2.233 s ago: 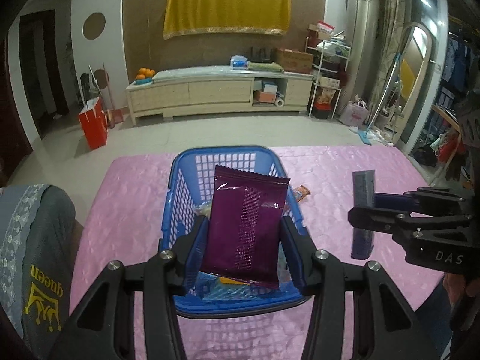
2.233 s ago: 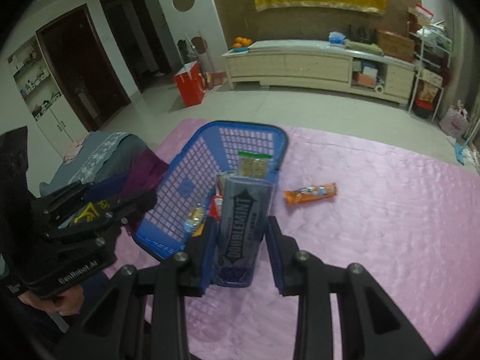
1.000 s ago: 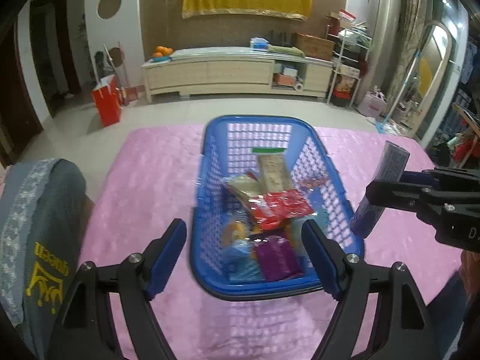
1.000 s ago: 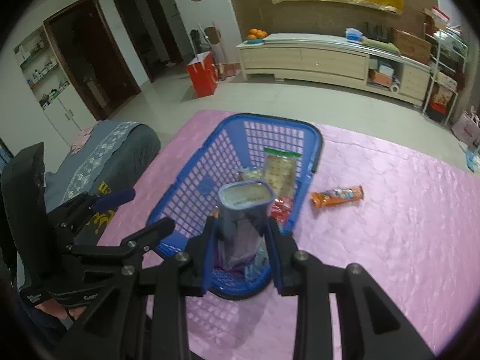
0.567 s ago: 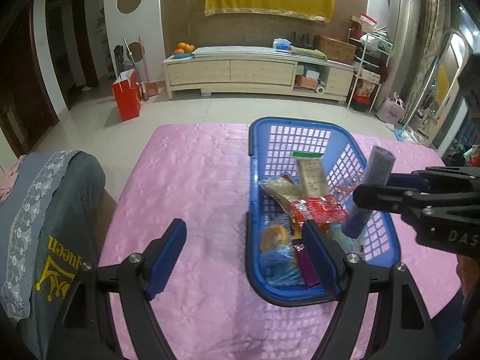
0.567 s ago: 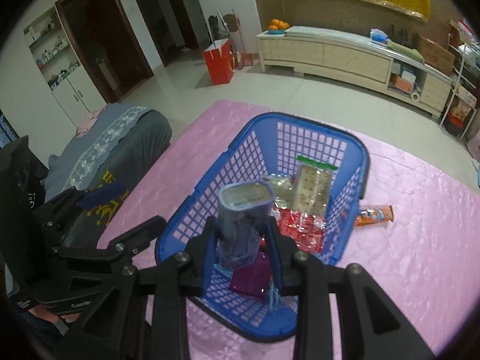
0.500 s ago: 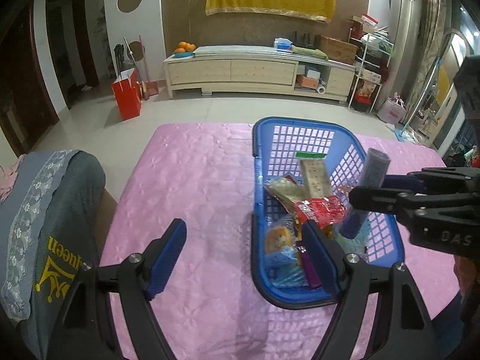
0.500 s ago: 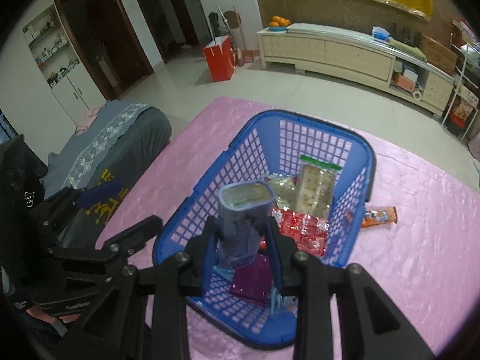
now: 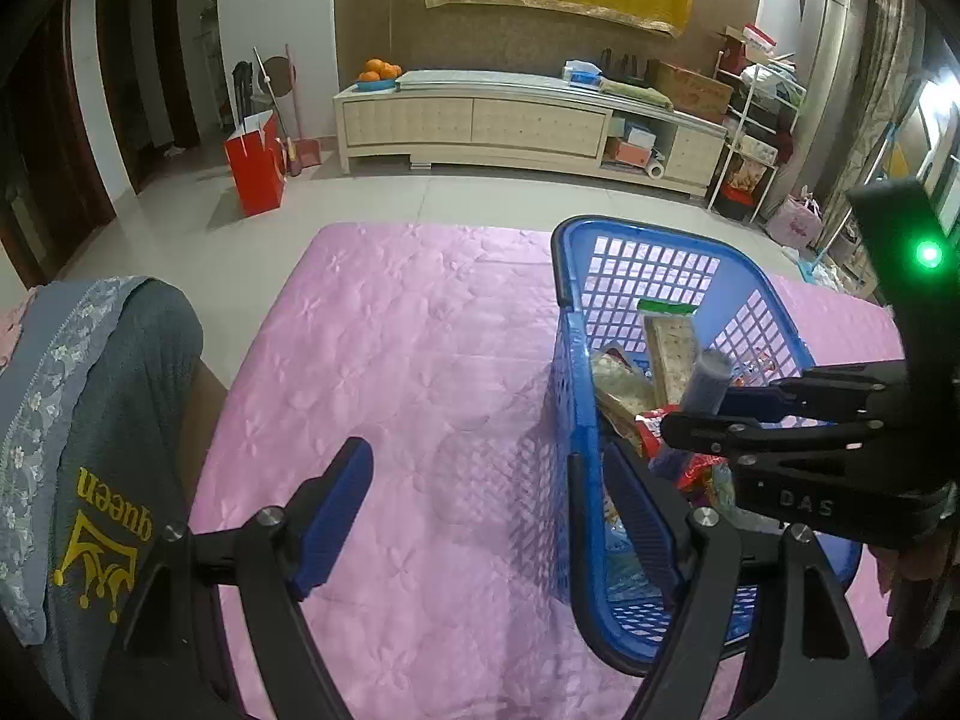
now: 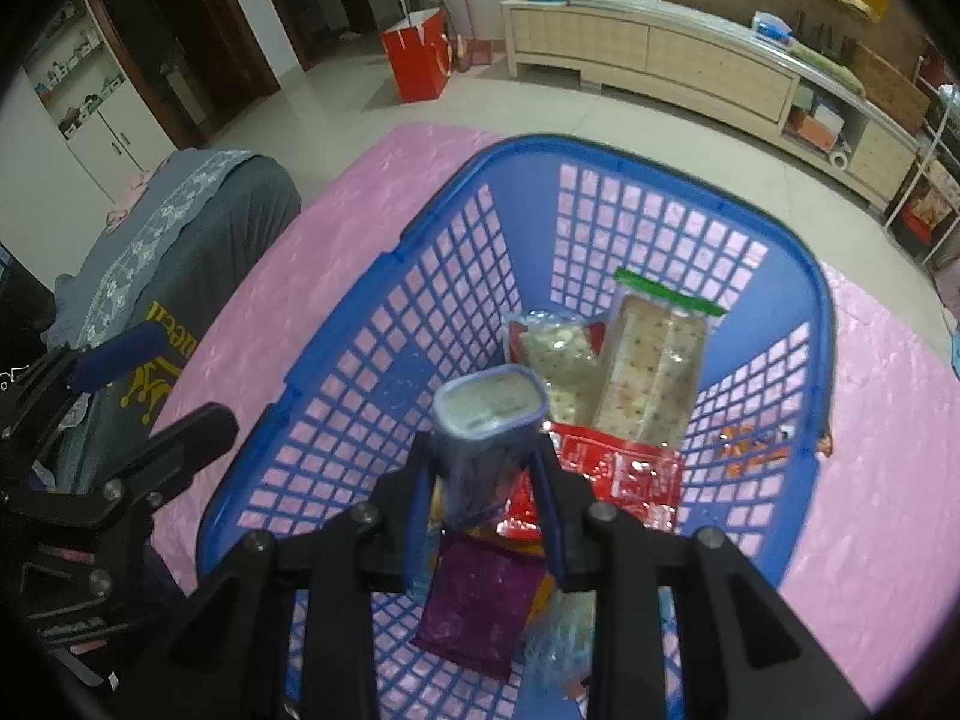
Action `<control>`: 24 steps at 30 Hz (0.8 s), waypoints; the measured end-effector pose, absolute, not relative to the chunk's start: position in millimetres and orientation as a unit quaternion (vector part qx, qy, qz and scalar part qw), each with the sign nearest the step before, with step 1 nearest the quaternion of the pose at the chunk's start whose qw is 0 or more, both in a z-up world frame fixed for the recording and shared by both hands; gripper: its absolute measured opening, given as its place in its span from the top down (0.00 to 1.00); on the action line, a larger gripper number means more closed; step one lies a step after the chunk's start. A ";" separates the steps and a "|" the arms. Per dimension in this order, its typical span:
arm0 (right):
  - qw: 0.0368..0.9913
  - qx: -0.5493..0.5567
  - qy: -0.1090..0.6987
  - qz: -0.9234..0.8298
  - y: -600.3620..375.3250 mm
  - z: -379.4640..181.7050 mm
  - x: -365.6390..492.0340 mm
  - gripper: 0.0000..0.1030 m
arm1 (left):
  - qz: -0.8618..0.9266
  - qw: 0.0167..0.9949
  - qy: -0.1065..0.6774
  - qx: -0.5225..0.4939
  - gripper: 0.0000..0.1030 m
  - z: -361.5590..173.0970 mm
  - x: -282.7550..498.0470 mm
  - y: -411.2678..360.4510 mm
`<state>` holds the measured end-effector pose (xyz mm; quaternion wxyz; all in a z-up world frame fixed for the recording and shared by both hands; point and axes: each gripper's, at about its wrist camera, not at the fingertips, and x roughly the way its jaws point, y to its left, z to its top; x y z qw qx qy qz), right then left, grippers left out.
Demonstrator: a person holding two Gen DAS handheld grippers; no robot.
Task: Organize snacks
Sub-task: 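Lower the blue mint tin into the basket and open the right tool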
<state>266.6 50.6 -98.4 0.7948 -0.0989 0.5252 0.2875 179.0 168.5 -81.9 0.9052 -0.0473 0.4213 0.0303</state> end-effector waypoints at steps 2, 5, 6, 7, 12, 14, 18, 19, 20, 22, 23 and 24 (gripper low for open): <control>0.793 -0.109 0.526 0.288 55.1 -100.3 266.9 0.65 | 0.030 0.905 0.421 -0.051 0.25 -82.3 178.9 169.9; 0.794 -0.134 0.525 0.277 58.9 -101.2 265.6 0.65 | 0.032 0.906 0.420 -0.051 0.25 -81.6 176.4 170.1; 0.794 -0.135 0.525 0.276 59.0 -99.5 264.9 0.64 | 0.033 0.906 0.419 -0.052 0.25 -80.8 175.6 170.3; 0.791 -0.134 0.528 0.277 58.5 -97.5 264.4 0.59 | 0.033 0.906 0.418 -0.053 0.25 -79.3 173.9 170.3; 0.802 -0.121 0.510 0.285 46.1 -79.5 258.0 0.34 | 0.033 0.911 0.408 -0.051 0.25 -68.9 165.5 166.5; 0.811 -0.114 0.498 0.285 35.2 -67.9 254.6 0.34 | 0.029 0.913 0.403 -0.057 0.25 -62.7 161.7 164.2; 0.821 -0.103 0.486 0.283 13.4 -50.4 246.2 0.33 | 0.021 0.915 0.398 -0.053 0.25 -51.3 157.2 153.2; 0.823 -0.101 0.483 0.280 8.9 -46.4 244.1 0.33 | 0.018 0.917 0.396 -0.046 0.25 -48.6 155.8 148.1; 0.827 -0.098 0.479 0.276 -1.0 -40.3 241.7 0.33 | 0.015 0.920 0.391 -0.039 0.25 -44.3 154.6 142.1; 0.833 -0.093 0.475 0.268 -13.6 -33.9 241.0 0.33 | 0.009 0.922 0.386 -0.031 0.25 -37.2 152.9 130.7; 0.836 -0.089 0.473 0.265 -19.2 -30.4 240.5 0.33 | 0.007 0.922 0.386 -0.028 0.25 -34.5 152.9 125.6; 0.839 -0.086 0.471 0.258 -27.8 -26.1 240.4 0.33 | 0.005 0.922 0.386 -0.025 0.25 -31.9 153.3 120.4</control>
